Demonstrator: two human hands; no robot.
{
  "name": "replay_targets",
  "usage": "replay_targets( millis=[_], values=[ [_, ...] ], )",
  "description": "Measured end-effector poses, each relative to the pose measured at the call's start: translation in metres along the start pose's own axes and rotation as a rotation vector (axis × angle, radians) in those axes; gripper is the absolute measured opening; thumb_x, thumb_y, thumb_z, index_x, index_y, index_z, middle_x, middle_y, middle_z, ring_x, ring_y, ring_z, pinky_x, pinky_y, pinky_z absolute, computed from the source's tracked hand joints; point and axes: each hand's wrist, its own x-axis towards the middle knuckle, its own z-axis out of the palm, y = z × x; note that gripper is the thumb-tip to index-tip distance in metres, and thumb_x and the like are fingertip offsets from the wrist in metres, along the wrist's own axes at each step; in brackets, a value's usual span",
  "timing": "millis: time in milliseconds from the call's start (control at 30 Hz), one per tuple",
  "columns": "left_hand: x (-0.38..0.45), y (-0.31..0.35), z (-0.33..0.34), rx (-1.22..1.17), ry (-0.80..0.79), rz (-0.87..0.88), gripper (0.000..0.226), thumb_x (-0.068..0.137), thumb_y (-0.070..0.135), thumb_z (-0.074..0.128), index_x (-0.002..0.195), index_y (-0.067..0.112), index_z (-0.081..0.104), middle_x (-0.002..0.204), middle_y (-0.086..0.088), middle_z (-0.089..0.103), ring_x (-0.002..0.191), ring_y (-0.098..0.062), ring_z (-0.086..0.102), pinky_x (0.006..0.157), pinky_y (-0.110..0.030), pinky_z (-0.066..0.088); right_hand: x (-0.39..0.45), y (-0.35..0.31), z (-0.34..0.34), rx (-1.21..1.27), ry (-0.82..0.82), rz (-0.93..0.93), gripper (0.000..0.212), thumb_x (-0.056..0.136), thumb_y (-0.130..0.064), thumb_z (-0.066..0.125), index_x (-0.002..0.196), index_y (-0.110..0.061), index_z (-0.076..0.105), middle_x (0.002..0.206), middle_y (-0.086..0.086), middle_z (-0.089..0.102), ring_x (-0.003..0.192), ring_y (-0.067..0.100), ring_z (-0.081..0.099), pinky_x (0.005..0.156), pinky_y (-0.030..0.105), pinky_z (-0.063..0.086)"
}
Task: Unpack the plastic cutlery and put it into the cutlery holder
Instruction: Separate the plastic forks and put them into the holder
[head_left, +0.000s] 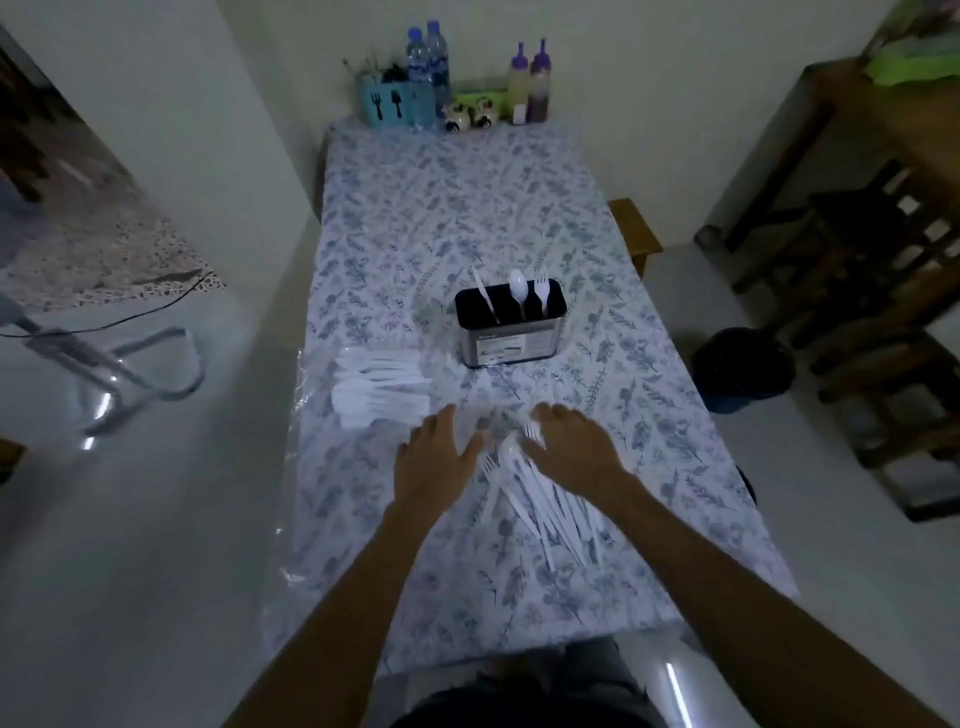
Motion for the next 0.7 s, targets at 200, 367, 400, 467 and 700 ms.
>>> replay_targets(
  millis=[200, 367, 400, 467, 700],
  values=[
    [-0.045, -0.01, 0.031, -0.279, 0.046, -0.136, 0.043, 0.097, 0.055, 0.056, 0.132, 0.029, 0.055, 0.122, 0.006, 0.068, 0.106, -0.016, 0.066, 0.092, -0.038, 0.055, -0.03, -0.038, 0.071, 0.185, -0.044, 0.199, 0.047, 0.096, -0.057, 0.052, 0.108, -0.012, 0.06, 0.104, 0.009, 0.069, 0.1, 0.03, 0.066, 0.079, 0.038, 0.053],
    [-0.053, -0.018, 0.037, -0.344, 0.044, -0.161, 0.04, 0.096, 0.05, 0.061, 0.128, 0.026, 0.058, 0.117, 0.004, 0.07, 0.102, -0.016, 0.068, 0.091, -0.041, 0.057, -0.024, -0.056, 0.092, 0.149, -0.06, 0.313, 0.05, 0.098, -0.056, 0.047, 0.112, -0.01, 0.059, 0.105, 0.01, 0.07, 0.1, 0.031, 0.068, 0.077, 0.037, 0.052],
    [-0.053, -0.02, 0.04, -0.361, 0.039, -0.156, 0.039, 0.096, 0.048, 0.062, 0.127, 0.025, 0.059, 0.116, 0.002, 0.07, 0.101, -0.016, 0.068, 0.09, -0.04, 0.057, -0.024, -0.055, 0.093, 0.132, -0.079, 0.329, 0.049, 0.098, -0.055, 0.048, 0.113, -0.01, 0.06, 0.106, 0.01, 0.071, 0.099, 0.03, 0.069, 0.077, 0.036, 0.052],
    [-0.053, -0.02, 0.046, -0.407, 0.013, -0.143, 0.033, 0.097, 0.04, 0.064, 0.124, 0.021, 0.062, 0.113, 0.0, 0.071, 0.097, -0.012, 0.067, 0.088, -0.035, 0.058, -0.022, -0.048, 0.095, 0.108, -0.13, 0.34, 0.048, 0.097, -0.055, 0.05, 0.113, -0.011, 0.062, 0.106, 0.008, 0.071, 0.097, 0.03, 0.07, 0.076, 0.034, 0.052],
    [-0.035, -0.003, 0.062, -0.836, -0.018, -0.496, 0.052, 0.091, 0.042, 0.07, 0.129, 0.011, 0.052, 0.114, -0.006, 0.068, 0.095, -0.024, 0.069, 0.075, -0.025, 0.052, -0.051, -0.038, 0.067, 0.253, -0.24, 0.126, 0.029, 0.088, -0.045, 0.062, 0.09, -0.016, 0.061, 0.083, 0.001, 0.064, 0.077, 0.022, 0.065, 0.065, 0.031, 0.05]
  ],
)
